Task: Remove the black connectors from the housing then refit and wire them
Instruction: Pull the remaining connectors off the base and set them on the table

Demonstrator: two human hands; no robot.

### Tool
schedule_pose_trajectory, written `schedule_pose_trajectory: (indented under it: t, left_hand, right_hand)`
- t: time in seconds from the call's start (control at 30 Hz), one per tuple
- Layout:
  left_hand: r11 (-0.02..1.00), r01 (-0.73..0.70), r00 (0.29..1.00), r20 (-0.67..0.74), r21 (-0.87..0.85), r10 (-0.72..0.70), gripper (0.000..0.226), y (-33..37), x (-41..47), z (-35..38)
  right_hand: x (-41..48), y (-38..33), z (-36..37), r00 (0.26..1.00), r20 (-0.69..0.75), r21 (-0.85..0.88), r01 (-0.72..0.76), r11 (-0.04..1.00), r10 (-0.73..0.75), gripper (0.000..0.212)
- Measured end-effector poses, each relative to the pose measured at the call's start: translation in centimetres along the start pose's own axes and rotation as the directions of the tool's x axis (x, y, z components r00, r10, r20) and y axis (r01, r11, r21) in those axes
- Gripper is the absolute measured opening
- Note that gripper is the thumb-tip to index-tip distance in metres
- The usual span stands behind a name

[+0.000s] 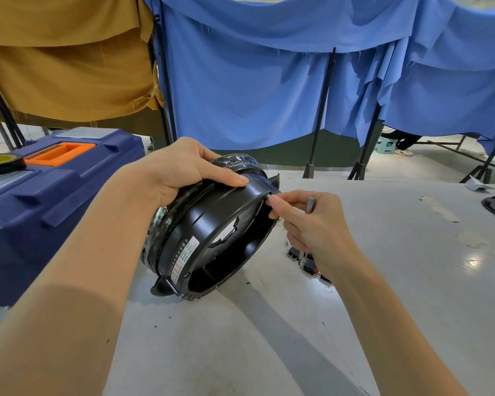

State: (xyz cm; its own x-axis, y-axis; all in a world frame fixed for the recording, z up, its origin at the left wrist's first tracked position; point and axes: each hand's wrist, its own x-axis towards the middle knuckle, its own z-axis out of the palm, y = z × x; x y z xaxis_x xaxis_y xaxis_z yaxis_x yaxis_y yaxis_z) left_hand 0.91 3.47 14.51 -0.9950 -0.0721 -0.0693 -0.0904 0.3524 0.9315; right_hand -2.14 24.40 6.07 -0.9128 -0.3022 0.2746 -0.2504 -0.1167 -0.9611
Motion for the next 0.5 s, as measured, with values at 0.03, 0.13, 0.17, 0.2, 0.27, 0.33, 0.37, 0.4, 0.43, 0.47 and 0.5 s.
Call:
schedule_pose_trajectory:
  t: [0.03, 0.13, 0.17, 0.2, 0.27, 0.33, 0.37, 0.4, 0.43, 0.47, 0.5]
  left_hand:
    - [1.000, 0.000, 1.000, 0.002, -0.001, 0.000, 0.029, 0.01, -0.03, 0.04]
    - [1.000, 0.001, 1.000, 0.006, 0.001, -0.001, 0.028, 0.06, -0.08, 0.13]
    - [1.000, 0.003, 1.000, 0.005, 0.005, -0.003, 0.029, 0.07, -0.08, 0.16]
    - [1.000, 0.005, 1.000, 0.003, 0.007, -0.005, 0.030, 0.07, -0.10, 0.22]
    - [1.000, 0.004, 1.000, 0.002, 0.003, -0.004, 0.030, 0.08, -0.13, 0.35]
    - [1.000, 0.002, 1.000, 0.006, -0.001, -0.002, 0.029, 0.12, -0.17, 0.48]
    - [1.000, 0.004, 1.000, 0.009, 0.001, -0.004, 0.028, 0.14, -0.18, 0.54]
    - [1.000, 0.005, 1.000, 0.010, 0.005, -0.005, 0.027, 0.15, -0.17, 0.57]
    - [1.000, 0.005, 1.000, 0.010, 0.009, -0.006, 0.027, 0.15, -0.16, 0.59]
    - [1.000, 0.006, 1.000, 0.011, 0.010, -0.006, 0.027, 0.14, -0.14, 0.60]
    - [1.000, 0.006, 1.000, 0.012, 0.007, -0.006, 0.028, 0.14, -0.15, 0.61]
  right_hand:
    - [0.00, 0.00, 0.00, 1.000, -0.001, -0.007, 0.000, 1.000, 0.000, 0.015]
    - [0.03, -0.01, 0.06, 1.000, -0.007, -0.023, 0.006, 1.000, -0.006, 0.015]
    - [0.06, 0.02, 0.11, 1.000, -0.014, -0.024, 0.009, 1.000, -0.009, 0.015]
    - [0.08, 0.06, 0.17, 1.000, -0.021, -0.023, 0.012, 1.000, -0.013, 0.015]
    - [0.11, 0.16, 0.31, 0.999, -0.036, -0.021, 0.018, 1.000, -0.019, 0.014]
    - [0.13, 0.30, 0.40, 0.998, -0.051, -0.015, 0.020, 1.000, -0.020, 0.014]
    - [0.17, 0.40, 0.45, 0.998, -0.059, -0.012, 0.019, 1.000, -0.019, 0.014]
    - [0.18, 0.52, 0.49, 0.997, -0.069, -0.013, 0.016, 1.000, -0.017, 0.014]
    - [0.21, 0.66, 0.52, 0.996, -0.084, -0.021, 0.012, 1.000, -0.013, 0.014]
    - [0.24, 0.81, 0.54, 0.995, -0.100, -0.034, 0.006, 0.999, -0.009, 0.014]
    - [0.28, 0.96, 0.51, 0.994, -0.113, -0.042, -0.002, 0.999, -0.003, 0.015]
